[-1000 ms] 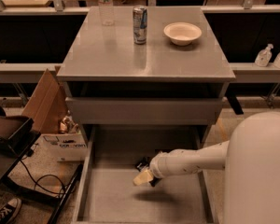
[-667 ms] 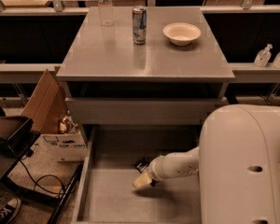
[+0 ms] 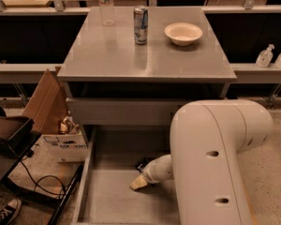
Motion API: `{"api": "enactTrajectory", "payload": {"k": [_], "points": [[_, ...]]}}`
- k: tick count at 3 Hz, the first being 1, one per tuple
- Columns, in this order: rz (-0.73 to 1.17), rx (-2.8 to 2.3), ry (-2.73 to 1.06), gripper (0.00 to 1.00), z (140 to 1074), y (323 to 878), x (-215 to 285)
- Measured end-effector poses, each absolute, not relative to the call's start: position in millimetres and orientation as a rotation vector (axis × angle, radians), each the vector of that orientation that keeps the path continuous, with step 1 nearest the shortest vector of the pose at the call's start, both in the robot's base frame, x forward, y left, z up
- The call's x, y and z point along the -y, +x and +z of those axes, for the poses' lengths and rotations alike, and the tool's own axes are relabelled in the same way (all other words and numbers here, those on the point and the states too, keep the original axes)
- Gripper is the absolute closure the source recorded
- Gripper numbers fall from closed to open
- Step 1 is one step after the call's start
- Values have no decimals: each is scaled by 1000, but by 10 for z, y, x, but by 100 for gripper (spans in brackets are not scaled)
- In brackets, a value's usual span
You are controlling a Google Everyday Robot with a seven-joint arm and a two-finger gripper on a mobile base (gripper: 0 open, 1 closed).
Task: Pick rxbar blueberry from middle drawer and place on counter
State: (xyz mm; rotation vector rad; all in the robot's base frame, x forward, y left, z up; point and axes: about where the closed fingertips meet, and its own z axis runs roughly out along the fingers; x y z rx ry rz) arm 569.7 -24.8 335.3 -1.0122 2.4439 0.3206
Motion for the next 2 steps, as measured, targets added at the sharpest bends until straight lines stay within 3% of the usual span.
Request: {"api": "enactTrajectory", "payload": {"k": [2], "points": [[322,-2444,-1017,64,3423,5694,232]]}}
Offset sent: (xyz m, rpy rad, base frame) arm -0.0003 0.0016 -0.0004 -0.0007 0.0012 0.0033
